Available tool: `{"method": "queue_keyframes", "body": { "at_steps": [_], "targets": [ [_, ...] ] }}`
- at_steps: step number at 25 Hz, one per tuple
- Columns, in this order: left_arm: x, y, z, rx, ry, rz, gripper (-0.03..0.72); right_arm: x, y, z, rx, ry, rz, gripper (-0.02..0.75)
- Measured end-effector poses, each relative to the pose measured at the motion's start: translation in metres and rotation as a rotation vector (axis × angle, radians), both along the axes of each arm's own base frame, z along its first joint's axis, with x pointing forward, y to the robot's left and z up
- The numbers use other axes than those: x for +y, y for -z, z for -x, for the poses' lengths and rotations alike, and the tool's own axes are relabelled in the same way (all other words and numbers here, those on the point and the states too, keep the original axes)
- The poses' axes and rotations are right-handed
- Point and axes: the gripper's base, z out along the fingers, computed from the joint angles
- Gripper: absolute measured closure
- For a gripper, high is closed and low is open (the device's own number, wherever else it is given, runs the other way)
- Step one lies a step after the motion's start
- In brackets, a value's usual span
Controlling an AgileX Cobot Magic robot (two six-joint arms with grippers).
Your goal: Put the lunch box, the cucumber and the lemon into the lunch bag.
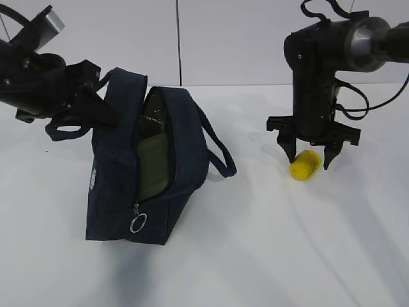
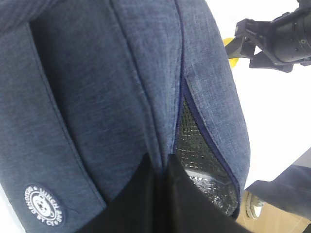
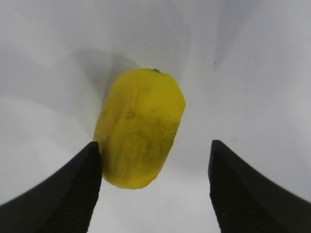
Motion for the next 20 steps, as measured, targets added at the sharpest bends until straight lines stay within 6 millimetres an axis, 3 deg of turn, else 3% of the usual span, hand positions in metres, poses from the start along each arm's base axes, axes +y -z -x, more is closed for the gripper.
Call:
{"method": "queue_keyframes", "body": {
  "at_steps": [20],
  "targets": [
    [0.0, 0.0, 0.0, 0.001, 0.002, -0.001, 0.69, 0.0, 0.013, -0.001, 0.029, 0.006, 0.0, 0.225]
  ]
}}
